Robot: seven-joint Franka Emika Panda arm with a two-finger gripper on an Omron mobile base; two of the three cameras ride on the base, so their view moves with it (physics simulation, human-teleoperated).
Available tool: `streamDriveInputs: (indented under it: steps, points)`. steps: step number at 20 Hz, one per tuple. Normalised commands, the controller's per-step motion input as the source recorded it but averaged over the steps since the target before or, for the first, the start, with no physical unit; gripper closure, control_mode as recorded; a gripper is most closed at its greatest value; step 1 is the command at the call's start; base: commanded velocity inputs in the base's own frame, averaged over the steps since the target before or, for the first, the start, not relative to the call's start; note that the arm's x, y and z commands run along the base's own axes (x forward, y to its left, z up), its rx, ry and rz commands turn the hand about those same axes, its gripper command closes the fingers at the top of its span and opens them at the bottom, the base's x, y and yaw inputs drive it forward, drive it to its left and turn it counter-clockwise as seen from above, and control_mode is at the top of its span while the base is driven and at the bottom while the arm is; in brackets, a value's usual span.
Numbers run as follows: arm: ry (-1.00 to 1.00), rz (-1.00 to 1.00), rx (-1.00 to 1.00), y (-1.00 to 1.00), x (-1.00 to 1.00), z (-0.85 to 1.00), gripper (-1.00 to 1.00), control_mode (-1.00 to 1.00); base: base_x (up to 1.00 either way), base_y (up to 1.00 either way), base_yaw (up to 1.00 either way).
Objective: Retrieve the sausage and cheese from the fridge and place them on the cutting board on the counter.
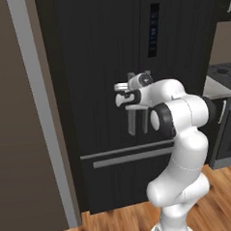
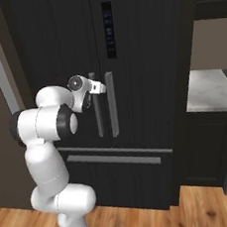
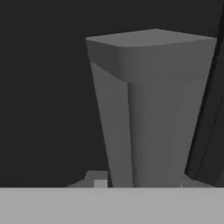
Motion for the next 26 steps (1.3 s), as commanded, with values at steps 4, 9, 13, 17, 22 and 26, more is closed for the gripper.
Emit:
streamDriveInputs:
  steps: [4,9,13,17,22,26]
  points:
    - [0.0,0.06,0.0,0.38,-0.04,0.45,1.0,-1.0,0.0,0.0,0.0]
    - [0.0,0.03,0.0,0.26,-0.3,0.44,1.0,-1.0,0.0,0.0,0.0]
    - [0.01,0.0,0.0,0.01,-0.49,0.39,1.0,-1.0,0.0,0.0,0.0]
    - [0.0,0.0,0.0,0.02,-0.67,0.45,1.0,-1.0,0.0,0.0,0.0]
    - [0.03,0.0,-0.02,0.24,-0.52,0.61,1.0,-1.0,0.0,0.0,0.0]
    - [0.03,0.0,-0.02,0.63,-0.49,0.66,1.0,-1.0,0.0,0.0,0.0]
